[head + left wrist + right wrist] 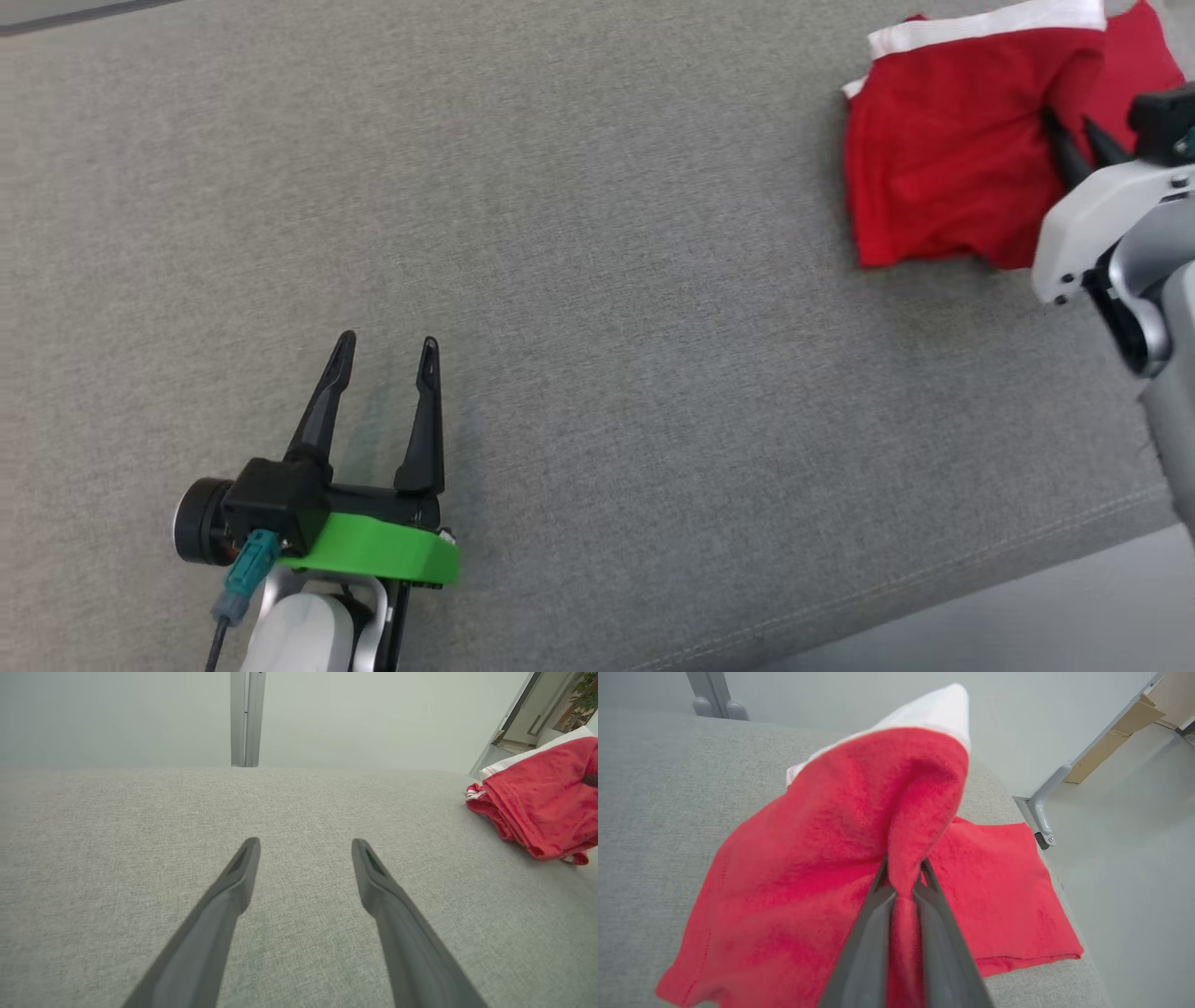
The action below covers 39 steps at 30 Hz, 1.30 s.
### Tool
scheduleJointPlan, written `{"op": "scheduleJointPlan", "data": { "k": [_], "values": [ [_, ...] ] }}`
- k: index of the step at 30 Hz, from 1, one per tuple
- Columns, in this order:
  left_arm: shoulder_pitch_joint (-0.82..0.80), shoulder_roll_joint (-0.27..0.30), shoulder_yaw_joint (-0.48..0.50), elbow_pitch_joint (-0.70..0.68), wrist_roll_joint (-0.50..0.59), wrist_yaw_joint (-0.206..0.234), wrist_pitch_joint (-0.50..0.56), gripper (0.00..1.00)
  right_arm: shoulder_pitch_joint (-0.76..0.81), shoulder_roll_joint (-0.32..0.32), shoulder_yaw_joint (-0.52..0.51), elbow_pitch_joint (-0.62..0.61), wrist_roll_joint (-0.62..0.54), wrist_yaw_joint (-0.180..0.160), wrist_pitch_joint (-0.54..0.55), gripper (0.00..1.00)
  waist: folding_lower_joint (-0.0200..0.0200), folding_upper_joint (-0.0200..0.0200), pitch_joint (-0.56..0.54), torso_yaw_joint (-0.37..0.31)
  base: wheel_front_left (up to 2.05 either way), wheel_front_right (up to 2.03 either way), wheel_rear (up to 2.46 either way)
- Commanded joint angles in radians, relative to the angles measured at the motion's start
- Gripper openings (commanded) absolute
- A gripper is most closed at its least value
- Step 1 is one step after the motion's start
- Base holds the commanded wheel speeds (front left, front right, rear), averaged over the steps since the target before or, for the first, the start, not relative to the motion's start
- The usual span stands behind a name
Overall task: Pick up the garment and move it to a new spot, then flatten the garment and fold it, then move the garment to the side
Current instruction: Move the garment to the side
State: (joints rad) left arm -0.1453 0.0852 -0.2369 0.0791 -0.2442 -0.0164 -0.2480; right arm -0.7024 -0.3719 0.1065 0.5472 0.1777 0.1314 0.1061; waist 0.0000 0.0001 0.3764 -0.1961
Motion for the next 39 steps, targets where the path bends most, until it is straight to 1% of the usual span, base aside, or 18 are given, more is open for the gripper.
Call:
{"op": "scheduleJointPlan", "data": {
  "k": [1,4,7,11,15,19,20,21,22,23,27,32,35,39],
  "values": [
    [-0.019,0.000,-0.004,0.004,-0.004,0.001,-0.007,1.00,-0.017,-0.039,0.005,-0.007,-0.003,-0.002,0.027,0.00,0.0000,-0.0001,0.007,0.055,0.00,0.00,0.00],
    [-0.021,-0.004,-0.008,0.006,-0.008,0.001,-0.010,1.00,-0.039,-0.116,0.021,-0.017,0.019,-0.002,0.084,0.00,0.0000,-0.0001,0.013,0.086,0.00,0.00,0.00],
    [-0.023,-0.009,-0.016,0.006,-0.010,-0.002,-0.013,1.00,-0.056,-0.193,0.026,0.000,0.054,-0.002,0.137,0.00,0.0000,-0.0001,0.022,0.117,0.00,0.00,0.00],
    [-0.024,-0.013,-0.032,0.004,-0.007,-0.006,-0.016,1.00,-0.074,-0.270,0.026,0.032,0.094,-0.002,0.179,0.00,0.0000,-0.0001,0.036,0.152,0.00,0.00,0.00],
    [-0.022,-0.017,-0.044,0.000,-0.003,-0.006,-0.017,1.00,-0.092,-0.335,0.000,0.102,0.124,-0.002,0.188,0.00,0.0000,-0.0001,0.051,0.180,0.00,0.00,0.00],
    [-0.014,-0.017,-0.050,-0.002,0.001,-0.002,-0.016,1.00,-0.095,-0.353,-0.022,0.159,0.108,-0.002,0.173,0.00,0.0000,-0.0001,0.056,0.191,0.00,0.00,0.00],
    [-0.012,-0.017,-0.051,-0.002,0.003,-0.001,-0.016,1.00,-0.095,-0.355,-0.025,0.169,0.106,-0.002,0.166,0.03,0.0000,-0.0001,0.057,0.192,0.00,0.00,0.00],
    [-0.010,-0.017,-0.053,-0.001,0.005,0.000,-0.017,1.00,-0.096,-0.351,-0.032,0.181,0.104,-0.002,0.153,0.38,0.0000,-0.0001,0.058,0.191,0.00,0.00,0.00],
    [-0.009,-0.016,-0.054,0.000,0.006,0.000,-0.017,1.00,-0.097,-0.345,-0.031,0.188,0.099,-0.002,0.142,0.93,0.0000,-0.0001,0.058,0.190,0.00,0.00,0.00],
    [-0.009,-0.016,-0.056,0.001,0.007,0.000,-0.017,1.00,-0.097,-0.340,-0.031,0.198,0.092,-0.002,0.130,1.00,0.0000,-0.0001,0.057,0.188,0.00,0.00,0.00],
    [-0.011,-0.014,-0.060,0.005,0.009,0.002,-0.017,1.00,-0.113,-0.326,-0.044,0.227,0.036,-0.002,0.066,1.00,0.0000,-0.0001,0.052,0.175,0.00,0.00,0.00],
    [-0.012,-0.013,-0.056,0.010,-0.008,0.004,-0.017,1.00,-0.140,-0.283,-0.052,0.228,0.003,-0.002,0.001,1.00,0.0000,-0.0001,0.036,0.156,0.00,0.00,0.00],
    [-0.014,-0.013,-0.040,0.013,-0.026,0.008,-0.017,1.00,-0.151,-0.242,-0.026,0.200,0.010,-0.002,-0.035,1.00,0.0000,-0.0001,0.012,0.144,0.00,0.00,0.00],
    [-0.024,-0.014,-0.007,0.019,-0.050,0.018,-0.017,1.00,-0.149,-0.204,0.032,0.153,0.023,-0.002,-0.079,1.00,0.0000,-0.0001,-0.030,0.136,0.00,0.00,0.00]
  ]
}}
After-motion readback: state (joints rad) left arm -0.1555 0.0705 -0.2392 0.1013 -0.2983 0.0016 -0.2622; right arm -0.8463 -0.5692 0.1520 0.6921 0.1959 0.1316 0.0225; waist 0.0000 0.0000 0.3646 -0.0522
